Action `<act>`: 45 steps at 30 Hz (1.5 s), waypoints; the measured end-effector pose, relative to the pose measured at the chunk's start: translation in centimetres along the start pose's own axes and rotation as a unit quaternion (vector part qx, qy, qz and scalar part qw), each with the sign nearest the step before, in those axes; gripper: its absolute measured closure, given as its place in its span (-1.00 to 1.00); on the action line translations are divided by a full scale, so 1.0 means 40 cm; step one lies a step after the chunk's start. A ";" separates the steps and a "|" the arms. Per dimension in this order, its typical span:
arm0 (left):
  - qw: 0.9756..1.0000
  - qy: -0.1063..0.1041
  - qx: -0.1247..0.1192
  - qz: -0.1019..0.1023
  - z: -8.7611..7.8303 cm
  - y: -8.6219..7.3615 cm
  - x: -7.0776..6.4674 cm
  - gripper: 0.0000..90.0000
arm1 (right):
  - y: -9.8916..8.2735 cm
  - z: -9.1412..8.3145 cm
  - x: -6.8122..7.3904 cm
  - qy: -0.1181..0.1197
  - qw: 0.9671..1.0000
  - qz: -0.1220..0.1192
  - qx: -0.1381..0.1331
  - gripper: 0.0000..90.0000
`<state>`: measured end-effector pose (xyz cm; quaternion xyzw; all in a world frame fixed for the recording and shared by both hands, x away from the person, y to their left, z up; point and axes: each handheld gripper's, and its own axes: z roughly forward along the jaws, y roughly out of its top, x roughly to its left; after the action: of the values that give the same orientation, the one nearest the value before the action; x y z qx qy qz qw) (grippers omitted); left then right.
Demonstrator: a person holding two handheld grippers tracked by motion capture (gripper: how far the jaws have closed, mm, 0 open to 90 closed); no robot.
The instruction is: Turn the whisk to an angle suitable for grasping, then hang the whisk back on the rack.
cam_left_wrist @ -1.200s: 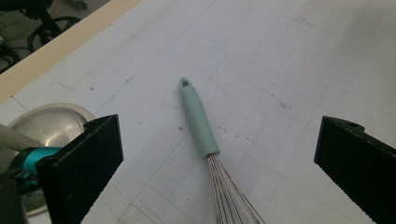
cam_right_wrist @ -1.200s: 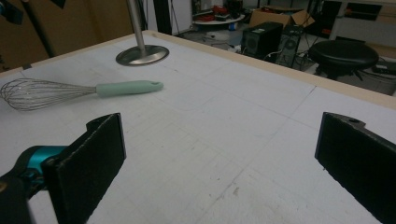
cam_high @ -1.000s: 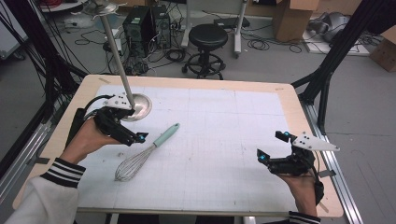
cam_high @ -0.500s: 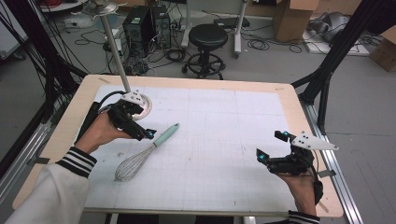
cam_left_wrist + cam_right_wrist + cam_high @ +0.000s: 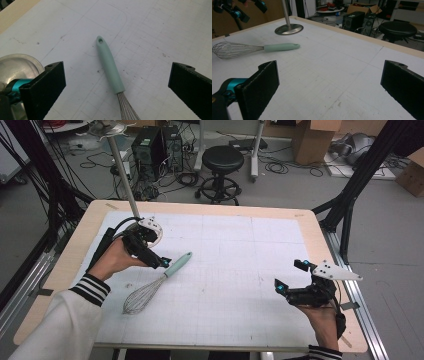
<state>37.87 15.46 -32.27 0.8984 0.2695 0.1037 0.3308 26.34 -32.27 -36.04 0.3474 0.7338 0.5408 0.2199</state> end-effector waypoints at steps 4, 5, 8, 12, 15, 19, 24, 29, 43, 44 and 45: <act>1.000 -0.002 0.005 0.004 0.007 0.005 -0.001 -0.96 | 0.000 0.000 0.002 0.001 1.000 -0.002 0.003 -0.98; 1.000 -0.001 0.005 0.004 0.011 0.005 -0.002 -0.96 | 0.000 -0.001 0.001 0.000 1.000 -0.002 0.002 -0.98; 1.000 0.002 0.012 0.002 0.021 0.004 -0.001 -0.96 | 0.000 -0.002 0.000 -0.001 1.000 -0.001 0.000 -0.98; 1.000 0.002 0.018 0.002 0.032 0.005 0.000 -0.96 | 0.000 -0.001 0.001 0.000 1.000 -0.002 0.002 -0.98; 1.000 0.000 0.023 -0.001 0.042 0.004 0.001 -0.96 | 0.000 0.000 0.000 0.000 1.000 -0.002 0.001 -0.98; 0.999 -0.001 0.034 -0.001 0.059 0.004 0.001 -0.96 | 0.000 0.001 0.001 0.000 1.000 -0.002 0.002 -0.98; 0.999 0.006 0.046 -0.005 0.080 0.004 0.003 -0.96 | 0.000 0.001 0.000 0.000 1.000 -0.004 0.001 -0.98; 0.998 0.005 0.061 -0.006 0.099 0.001 0.005 -0.96 | 0.000 -0.001 -0.001 0.000 1.000 -0.002 0.000 -0.98; 0.995 -0.007 0.098 -0.022 0.157 -0.021 0.000 -0.96 | 0.000 -0.006 -0.001 0.000 1.000 -0.002 -0.001 -0.98; 0.995 -0.010 0.098 -0.023 0.160 -0.022 -0.001 -0.96 | 0.000 -0.006 -0.001 0.000 1.000 -0.002 -0.001 -0.98; 0.995 -0.011 0.100 -0.025 0.164 -0.022 -0.001 -0.96 | 0.000 -0.006 -0.001 0.000 1.000 -0.002 -0.001 -0.98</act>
<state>39.87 12.47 -37.84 0.9211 0.2968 0.0580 0.2452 26.20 -32.44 -35.97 0.3452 0.7341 0.5412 0.2215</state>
